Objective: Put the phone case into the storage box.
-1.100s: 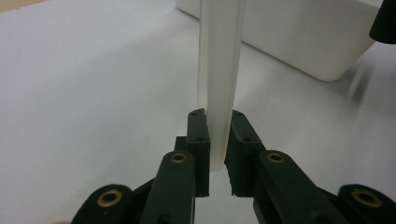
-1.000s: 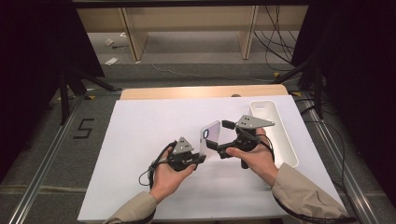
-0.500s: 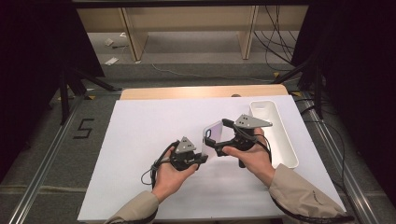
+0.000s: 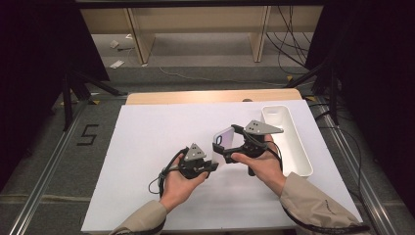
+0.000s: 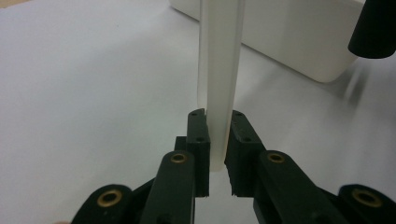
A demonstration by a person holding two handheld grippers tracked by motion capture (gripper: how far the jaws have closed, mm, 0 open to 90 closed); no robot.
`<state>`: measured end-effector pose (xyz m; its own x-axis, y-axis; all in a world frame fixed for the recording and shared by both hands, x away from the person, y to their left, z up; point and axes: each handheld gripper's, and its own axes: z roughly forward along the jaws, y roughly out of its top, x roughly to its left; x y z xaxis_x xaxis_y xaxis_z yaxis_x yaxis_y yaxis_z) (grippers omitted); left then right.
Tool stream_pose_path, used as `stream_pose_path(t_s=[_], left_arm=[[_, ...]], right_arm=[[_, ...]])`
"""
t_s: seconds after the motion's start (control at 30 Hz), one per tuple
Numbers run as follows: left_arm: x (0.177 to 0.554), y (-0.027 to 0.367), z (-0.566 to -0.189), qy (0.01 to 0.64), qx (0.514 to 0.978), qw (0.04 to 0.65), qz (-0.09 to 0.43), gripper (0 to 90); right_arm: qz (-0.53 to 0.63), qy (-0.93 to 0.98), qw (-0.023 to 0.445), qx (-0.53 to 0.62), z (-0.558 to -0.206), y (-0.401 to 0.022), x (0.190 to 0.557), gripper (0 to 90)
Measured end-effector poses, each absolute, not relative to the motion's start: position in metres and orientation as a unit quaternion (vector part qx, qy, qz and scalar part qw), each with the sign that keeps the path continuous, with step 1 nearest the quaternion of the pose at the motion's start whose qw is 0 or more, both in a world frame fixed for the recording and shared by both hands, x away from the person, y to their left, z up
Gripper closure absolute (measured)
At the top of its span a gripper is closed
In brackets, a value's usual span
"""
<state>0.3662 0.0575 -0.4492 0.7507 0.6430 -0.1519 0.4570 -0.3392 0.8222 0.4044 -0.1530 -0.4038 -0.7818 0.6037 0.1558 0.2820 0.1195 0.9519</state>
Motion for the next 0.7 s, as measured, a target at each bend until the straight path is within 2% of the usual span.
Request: stream_pose_path(t_s=[0.7], left_arm=[[0.3653,0.056,-0.4504,0.34,0.813,0.462,0.101,80.6]], right_arm=[[0.587,0.734,0.139,0.313,-0.4067,-0.1504,0.4047,7.5]])
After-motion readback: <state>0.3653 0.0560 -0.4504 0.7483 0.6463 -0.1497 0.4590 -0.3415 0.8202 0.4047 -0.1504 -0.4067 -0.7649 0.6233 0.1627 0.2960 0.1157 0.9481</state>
